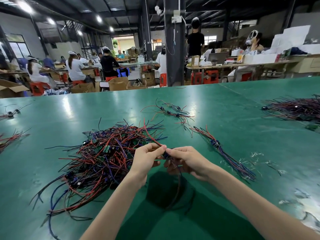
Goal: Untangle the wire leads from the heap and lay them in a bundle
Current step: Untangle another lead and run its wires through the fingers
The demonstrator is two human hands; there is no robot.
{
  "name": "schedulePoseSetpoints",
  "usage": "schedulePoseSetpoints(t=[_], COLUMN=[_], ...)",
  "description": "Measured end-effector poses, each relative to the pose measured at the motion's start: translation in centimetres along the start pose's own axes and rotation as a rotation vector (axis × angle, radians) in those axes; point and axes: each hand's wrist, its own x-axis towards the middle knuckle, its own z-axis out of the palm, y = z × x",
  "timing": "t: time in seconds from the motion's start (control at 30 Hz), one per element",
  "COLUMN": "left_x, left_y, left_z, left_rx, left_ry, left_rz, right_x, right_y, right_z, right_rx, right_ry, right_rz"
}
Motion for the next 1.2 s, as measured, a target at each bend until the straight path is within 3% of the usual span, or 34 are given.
schedulePoseSetpoints(t=[0.5, 0.87, 1.2], left_x=[0.43, 0.44, 0.51], left_y=[-0.29, -0.12, -0.09], left_z=[-0.37, -0.46, -0.25], left_rx=[-0.055, -0.09, -0.028], left_ry=[-0.032, 0.032, 0.004], left_rz=[-0.013, 0.017, 0.034], right_x=[-0.54, -0.62, 0.08], right_y=[0.16, 0.11, 0.79], right_z=[0.14, -0.16, -0.57], right_rx=[-0.052, -0.009, 0.038], right_ry=[-0.049, -0.081, 0.001], right_rz=[-0.002, -0.045, -0.082])
